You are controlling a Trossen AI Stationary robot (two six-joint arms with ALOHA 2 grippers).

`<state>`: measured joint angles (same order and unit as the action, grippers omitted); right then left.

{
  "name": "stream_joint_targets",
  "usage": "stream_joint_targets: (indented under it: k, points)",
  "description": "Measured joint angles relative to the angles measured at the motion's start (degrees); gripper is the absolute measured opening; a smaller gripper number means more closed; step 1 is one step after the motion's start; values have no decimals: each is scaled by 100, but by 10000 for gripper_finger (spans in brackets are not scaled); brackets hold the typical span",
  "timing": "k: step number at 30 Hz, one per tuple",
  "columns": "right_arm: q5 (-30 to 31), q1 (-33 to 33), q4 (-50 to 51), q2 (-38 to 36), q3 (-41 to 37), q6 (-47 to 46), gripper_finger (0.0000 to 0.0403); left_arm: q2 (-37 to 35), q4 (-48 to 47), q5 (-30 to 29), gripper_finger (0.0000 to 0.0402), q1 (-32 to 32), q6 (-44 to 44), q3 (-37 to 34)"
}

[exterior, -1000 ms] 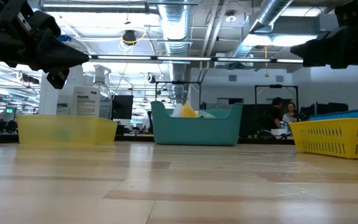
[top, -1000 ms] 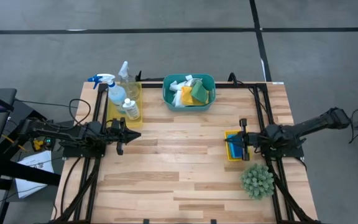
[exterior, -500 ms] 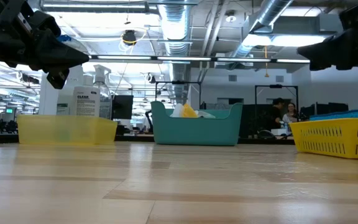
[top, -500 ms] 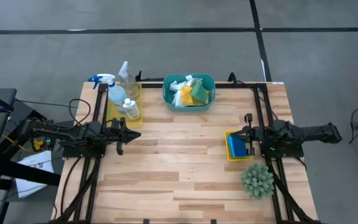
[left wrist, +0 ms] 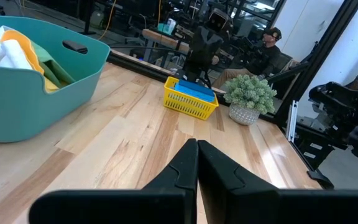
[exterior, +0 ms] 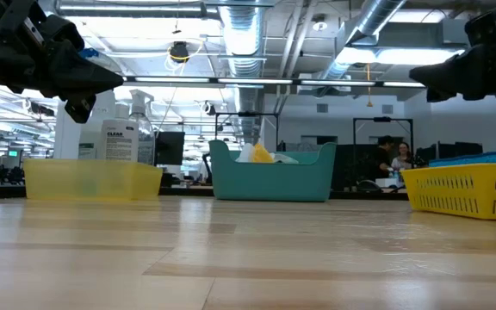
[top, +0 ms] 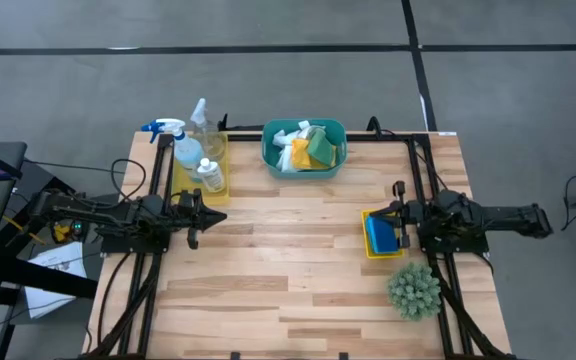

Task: Pick & Place Kitchen Items
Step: Return to Home Position

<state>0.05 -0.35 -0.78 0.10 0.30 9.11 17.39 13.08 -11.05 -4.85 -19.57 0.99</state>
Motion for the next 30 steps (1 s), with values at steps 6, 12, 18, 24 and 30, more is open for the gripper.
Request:
stream_joint_targets:
  k: [6,12,18,24,30]
  points:
    - [-2,-62,0,0,0,-1298,0,0,0,0,3,-1,0,0]
    - [-3,-47,0,0,-2,-1725,0,0,0,-2,3,-1,0,0]
    - [-3,-47,0,0,-2,-1725,0,0,0,0,3,0,0,0]
    - [-2,-47,0,0,-2,-1723,0,0,0,-1,3,-1,0,0]
    - [-3,-47,0,0,-2,-1717,0,0,0,-2,3,0,0,0]
